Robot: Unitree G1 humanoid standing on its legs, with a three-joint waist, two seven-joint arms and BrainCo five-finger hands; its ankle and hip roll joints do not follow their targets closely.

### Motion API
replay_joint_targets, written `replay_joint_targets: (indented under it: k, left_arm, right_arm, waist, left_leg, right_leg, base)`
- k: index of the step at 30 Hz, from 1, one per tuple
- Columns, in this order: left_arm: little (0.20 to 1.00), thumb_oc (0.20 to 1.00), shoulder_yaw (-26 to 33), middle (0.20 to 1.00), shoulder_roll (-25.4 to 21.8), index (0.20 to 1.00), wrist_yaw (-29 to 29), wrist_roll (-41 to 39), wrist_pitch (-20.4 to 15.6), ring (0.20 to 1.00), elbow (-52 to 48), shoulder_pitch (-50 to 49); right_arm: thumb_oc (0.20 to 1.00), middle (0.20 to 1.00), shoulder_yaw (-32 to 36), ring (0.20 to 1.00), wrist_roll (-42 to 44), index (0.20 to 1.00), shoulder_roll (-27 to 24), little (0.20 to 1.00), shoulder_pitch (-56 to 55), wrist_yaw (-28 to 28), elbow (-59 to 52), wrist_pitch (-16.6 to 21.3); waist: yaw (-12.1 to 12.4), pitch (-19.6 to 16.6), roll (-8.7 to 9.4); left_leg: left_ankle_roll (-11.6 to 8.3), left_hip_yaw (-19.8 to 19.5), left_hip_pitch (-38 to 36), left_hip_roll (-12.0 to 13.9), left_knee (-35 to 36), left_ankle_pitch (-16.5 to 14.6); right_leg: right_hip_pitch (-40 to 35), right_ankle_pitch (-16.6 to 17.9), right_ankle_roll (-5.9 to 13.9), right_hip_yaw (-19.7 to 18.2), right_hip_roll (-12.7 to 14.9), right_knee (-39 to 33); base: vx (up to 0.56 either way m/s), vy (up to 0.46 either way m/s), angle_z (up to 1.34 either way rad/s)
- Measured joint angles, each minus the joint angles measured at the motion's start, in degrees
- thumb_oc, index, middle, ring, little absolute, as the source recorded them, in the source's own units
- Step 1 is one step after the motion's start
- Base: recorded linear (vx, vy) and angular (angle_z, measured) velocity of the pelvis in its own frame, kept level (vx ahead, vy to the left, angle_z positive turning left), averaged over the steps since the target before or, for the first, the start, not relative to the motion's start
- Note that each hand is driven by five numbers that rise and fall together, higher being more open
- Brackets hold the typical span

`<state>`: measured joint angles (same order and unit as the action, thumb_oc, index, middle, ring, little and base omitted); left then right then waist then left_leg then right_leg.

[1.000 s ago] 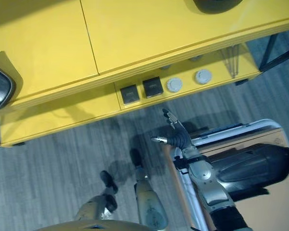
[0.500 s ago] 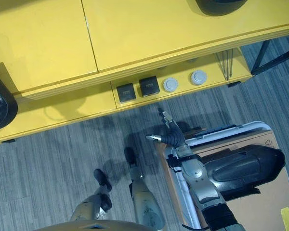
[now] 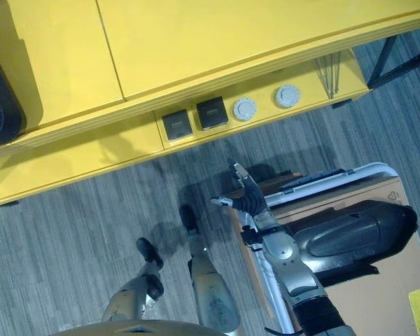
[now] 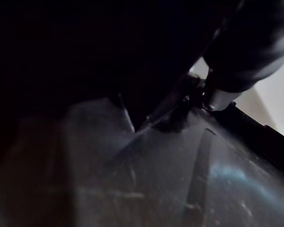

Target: Move parts from the plastic box to the shelf.

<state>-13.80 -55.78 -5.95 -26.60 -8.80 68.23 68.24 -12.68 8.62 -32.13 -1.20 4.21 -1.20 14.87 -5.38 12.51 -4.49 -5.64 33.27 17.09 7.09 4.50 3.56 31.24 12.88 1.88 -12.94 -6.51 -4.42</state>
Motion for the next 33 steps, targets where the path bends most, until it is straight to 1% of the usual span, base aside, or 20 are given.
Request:
replay_joint_targets:
  k: [1, 2, 3, 4, 7, 8, 12, 15, 17, 20, 21, 22, 23, 25, 28, 29, 30, 31, 32, 33]
  left_arm:
    - [0.319, 0.319, -0.5, 0.319, 0.0, 0.319, -0.2, 0.5, 0.0, 0.319, 0.1, 0.7]
    - [0.495, 0.495, -1.3, 0.495, -0.4, 0.495, -0.5, 1.8, 0.0, 0.495, 0.5, 1.8]
    - [0.567, 0.567, -2.3, 0.567, -1.0, 0.567, -1.0, 2.8, 0.1, 0.567, 0.8, 2.1]
    - [1.0, 1.0, -2.3, 1.0, -1.1, 1.0, -1.3, 3.4, 0.1, 1.0, 1.0, 2.1]
    - [1.0, 1.0, -4.5, 1.0, -1.7, 1.0, -1.6, 6.3, 0.7, 1.0, 3.5, 2.6]
    - [1.0, 1.0, -4.9, 1.0, -2.5, 1.0, -1.9, 9.3, 0.9, 1.0, 4.2, 2.7]
    - [1.0, 1.0, -4.9, 1.0, -3.6, 1.0, -2.1, 13.9, 2.1, 1.0, 5.6, 2.3]
    - [1.0, 1.0, -5.3, 1.0, -4.2, 1.0, -3.7, 18.2, 2.5, 1.0, 5.6, 2.3]
    - [1.0, 1.0, -5.1, 1.0, -4.2, 1.0, -4.9, 19.0, 2.6, 1.0, 5.1, 2.3]
    - [1.0, 1.0, -3.0, 1.0, -2.9, 1.0, -6.6, 17.9, 2.6, 1.0, 2.8, 1.8]
    - [1.0, 1.0, -1.1, 1.0, -1.7, 1.0, -7.0, 15.7, 1.9, 1.0, 0.6, 0.5]
    - [1.0, 1.0, 1.8, 1.0, -0.1, 1.0, -7.1, 12.6, 1.3, 1.0, -1.5, -0.7]
    - [1.0, 1.0, 2.9, 1.0, 1.5, 1.0, -7.1, 9.7, 0.8, 1.0, -2.9, -1.1]
    - [1.0, 1.0, 2.5, 1.0, 3.5, 1.0, -7.0, 5.4, -0.2, 1.0, -5.6, -1.3]
    - [1.0, 1.0, 2.2, 1.0, 3.5, 1.0, -7.1, 2.8, -1.6, 1.0, -9.0, -1.4]
    - [1.0, 1.0, 2.0, 1.0, 3.7, 1.0, -7.9, 2.6, -1.9, 1.0, -11.5, -1.4]
    - [1.0, 1.0, 4.3, 1.0, 5.9, 1.0, -10.3, 1.3, -4.1, 1.0, -22.7, -4.6]
    - [1.0, 1.0, 7.2, 1.0, 8.0, 1.0, -10.9, 0.8, -6.6, 1.0, -31.6, -9.2]
    - [1.0, 1.0, 8.4, 1.0, 8.9, 1.0, -11.1, 0.9, -10.0, 1.0, -41.8, -15.8]
    - [1.0, 1.0, 8.7, 1.0, 9.1, 1.0, -11.1, 1.0, -11.1, 1.0, -47.6, -20.0]
  right_arm:
    - [1.0, 1.0, -0.3, 1.0, 0.0, 1.0, 0.0, 1.0, 0.0, 0.0, 0.0, 0.0]
    - [1.0, 1.0, -0.5, 1.0, 0.0, 1.0, 0.0, 1.0, 0.0, -0.1, -0.1, 0.0]
    - [1.0, 1.0, -0.5, 1.0, 0.0, 1.0, 0.0, 1.0, 0.0, -0.1, -0.1, 0.0]
    - [1.0, 1.0, -0.5, 1.0, 0.0, 1.0, 0.0, 1.0, -0.1, -0.1, -0.1, 0.0]
    - [1.0, 1.0, -0.5, 1.0, 0.0, 1.0, 0.0, 1.0, -0.3, -0.3, -0.1, 0.0]
    - [1.0, 1.0, -0.5, 1.0, 0.1, 1.0, -0.2, 1.0, -0.4, -0.5, -0.1, 0.0]
    - [1.0, 1.0, -0.1, 1.0, 0.1, 1.0, -0.6, 1.0, -0.3, -0.5, -0.1, 0.0]
    - [1.0, 1.0, -0.1, 1.0, 0.1, 1.0, -1.0, 1.0, -0.3, -0.6, -0.1, 0.1]
    - [1.0, 1.0, 0.0, 1.0, 0.1, 1.0, -1.3, 1.0, -0.3, -0.6, 0.0, 0.2]
    - [1.0, 1.0, -0.1, 1.0, 0.1, 1.0, -1.3, 1.0, -0.3, -0.6, 0.0, 0.2]
    - [1.0, 1.0, 0.0, 1.0, 0.1, 1.0, -1.3, 1.0, -0.3, -0.6, 0.0, 0.2]
    - [1.0, 1.0, 0.2, 1.0, 0.1, 1.0, -1.4, 1.0, -0.4, -0.6, 0.2, 0.2]
    - [1.0, 1.0, 0.2, 1.0, 0.1, 1.0, -1.7, 1.0, -0.5, -0.7, 0.4, 0.1]
    - [1.0, 1.0, 0.6, 1.0, 0.1, 1.0, -2.1, 1.0, -0.9, -1.3, 0.4, 0.2]
    - [1.0, 1.0, 1.9, 1.0, 0.1, 1.0, -2.2, 1.0, -0.8, -2.5, 0.0, 0.0]
    - [1.0, 1.0, 1.9, 1.0, 0.1, 1.0, -2.3, 1.0, -0.6, -2.6, 0.0, -0.1]
    - [1.0, 1.0, 1.9, 1.0, 0.1, 1.0, -2.4, 1.0, -0.3, -2.8, -0.8, -0.1]
    - [1.0, 1.0, 1.9, 1.0, 0.0, 1.0, -2.9, 1.0, -0.1, -2.9, -1.7, -0.1]
    - [1.0, 1.0, 2.0, 1.0, -0.1, 1.0, -4.4, 1.0, 0.3, -3.1, -3.4, 0.0]
    - [1.0, 1.0, 2.5, 1.0, -0.1, 1.0, -5.2, 1.0, 0.5, -3.1, -4.8, 0.0]
  waist:
    - [-0.2, 0.0, -0.02]
    - [-0.6, 0.2, 0.0]
    - [-0.8, 0.4, -0.01]
    - [-1.1, 0.4, -0.01]
    - [-1.5, 0.5, -0.06]
    - [-1.4, 0.5, -0.06]
    - [-0.7, 0.5, -0.03]
    - [-0.8, 0.6, -0.03]
    - [-0.8, 0.6, 0.0]
    - [-0.7, 0.6, 0.1]
    - [-0.7, 0.7, 0.09]
    - [-0.7, 0.7, 0.09]
    - [-0.8, 0.7, 0.1]
    - [-1.0, 0.6, 0.24]
    - [-0.7, 0.5, 0.39]
    - [-0.7, 0.5, 0.42]
    - [-0.3, -0.1, 0.51]
    - [0.1, -1.1, 0.36]
    - [0.5, -2.1, -0.13]
    - [0.7, -2.5, -0.36]
  left_leg:
    - [-0.01, 0.1, 0.0, 0.0, 0.0, 0.0]
    - [-0.21, 0.5, 0.0, 0.0, 0.0, -0.2]
    - [-0.27, 0.7, 0.0, 0.2, 0.0, -0.2]
    - [-0.34, 1.1, 0.0, 0.3, 0.0, -0.3]
    - [-0.51, 1.4, -0.2, 0.4, 0.0, -0.3]
    - [-0.56, 1.5, -0.4, 0.6, 0.0, -0.3]
    - [-0.77, 1.7, -1.2, 1.1, 0.0, -0.2]
    - [-1.2, 1.6, -1.4, 1.3, 0.0, 0.1]
    - [-1.45, 1.3, -1.7, 1.5, 0.0, 0.3]
    - [-1.65, 0.8, -3.0, 1.7, 0.0, 0.4]
    - [-1.69, 0.1, -4.5, 1.8, 0.0, 0.4]
    - [-1.79, -0.2, -5.7, 2.0, 0.0, 0.3]
    - [-1.97, -0.4, -7.2, 2.1, 0.0, 0.2]
    - [-2.03, -1.3, -9.7, 2.1, 0.0, 0.1]
    - [-2.27, -1.5, -12.9, 2.1, 0.0, -0.3]
    - [-2.47, -1.6, -15.1, 2.1, 0.0, -0.6]
    - [-2.55, -2.1, -18.3, 2.1, 0.0, -1.4]
    - [-2.32, -2.6, -19.3, 2.0, 0.0, -1.8]
    - [-2.11, -2.9, -21.0, 1.8, 0.0, -2.2]
    - [-2.0, -2.9, -21.9, 1.6, 0.0, -2.6]
  right_leg:
    - [0.2, 0.0, -0.01, -0.3, -0.1, 0.1]
    - [0.6, 0.0, -0.01, -0.6, -0.3, 0.5]
    - [0.7, 0.0, -0.01, -0.7, -0.4, 0.5]
    - [0.9, 0.0, -0.05, -0.9, -0.5, 0.6]
    - [1.0, 0.1, -0.07, -1.2, -0.9, 0.8]
    - [1.0, 0.1, -0.09, -1.5, -1.3, 0.9]
    - [0.9, 0.1, -0.08, -1.8, -2.0, 1.7]
    - [0.8, 0.1, -0.11, -1.6, -2.1, 2.0]
    - [0.6, 0.1, -0.11, -1.2, -2.2, 2.5]
    - [-0.9, -0.1, 0.11, -0.6, -2.2, 2.8]
    - [-2.6, -0.8, 0.97, -0.3, -2.2, 2.8]
    - [-3.8, -1.1, 1.15, -0.1, -2.2, 2.8]
    - [-5.5, -1.6, 1.09, 0.3, -2.1, 2.7]
    - [-8.4, -2.2, 1.03, 1.3, -2.0, 2.8]
    - [-11.4, -3.3, 0.65, 1.5, -1.7, 3.5]
    - [-13.7, -3.5, 0.61, 1.8, -1.7, 3.6]
    - [-17.1, -4.5, 1.11, 2.5, -1.5, 3.8]
    - [-18.3, -5.0, 1.14, 2.7, -1.4, 4.0]
    - [-19.9, -5.1, 1.25, 2.6, -1.2, 4.0]
    - [-20.9, -5.3, 1.47, 2.6, -1.0, 4.0]
  base:
    - [0.02, -0.01, -0.2]
    - [0.03, -0.021, -0.2]
    - [0.03, -0.021, -0.18]
    - [0.02, -0.024, -0.11]
    - [0.02, -0.028, -0.1]
    - [0.02, -0.027, -0.1]
    - [0.0, -0.024, -0.1]
    - [-0.01, -0.015, 0.01]
    - [-0.01, -0.055, 0.07]
    - [0.02, -0.032, 0.11]
    - [0.08, -0.02, 0.13]
    - [0.08, -0.008, 0.17]
    - [-0.01, -0.067, 0.21]
    - [-0.01, -0.068, 0.21]
    - [0.05, -0.009, 0.07]
    - [0.01, -0.018, 0.15]
    - [-0.01, -0.021, 0.22]
    - [-0.01, -0.004, 0.17]
    - [-0.03, -0.02, 0.05]
    - [-0.02, -0.022, 0.03]
